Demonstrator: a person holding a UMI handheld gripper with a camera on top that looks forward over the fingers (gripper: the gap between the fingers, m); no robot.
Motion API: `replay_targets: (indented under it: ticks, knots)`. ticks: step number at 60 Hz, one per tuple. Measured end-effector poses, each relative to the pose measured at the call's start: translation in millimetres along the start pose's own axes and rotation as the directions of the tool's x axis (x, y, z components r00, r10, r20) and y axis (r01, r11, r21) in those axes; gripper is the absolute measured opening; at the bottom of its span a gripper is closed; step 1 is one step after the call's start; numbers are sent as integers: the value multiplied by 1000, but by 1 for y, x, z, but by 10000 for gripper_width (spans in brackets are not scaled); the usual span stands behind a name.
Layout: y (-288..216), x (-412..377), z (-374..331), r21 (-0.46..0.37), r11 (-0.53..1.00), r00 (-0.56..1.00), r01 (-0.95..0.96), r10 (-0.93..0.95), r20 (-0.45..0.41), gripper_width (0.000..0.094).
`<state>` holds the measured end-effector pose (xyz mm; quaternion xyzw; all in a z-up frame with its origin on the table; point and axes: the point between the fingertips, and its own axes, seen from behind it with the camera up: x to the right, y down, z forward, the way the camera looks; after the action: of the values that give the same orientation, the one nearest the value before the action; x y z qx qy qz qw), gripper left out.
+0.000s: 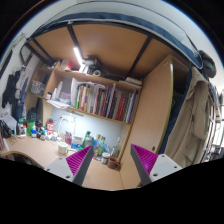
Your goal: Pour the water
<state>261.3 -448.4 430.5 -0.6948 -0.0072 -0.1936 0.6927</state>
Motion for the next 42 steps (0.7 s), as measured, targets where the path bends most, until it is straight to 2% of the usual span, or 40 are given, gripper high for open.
replay_targets:
  ticks: [30,42]
  knots:
    - [41,2,-10,-41,997,998,-62,63,19,822]
    - [61,1,-5,-22,997,996,-81,81,36,822]
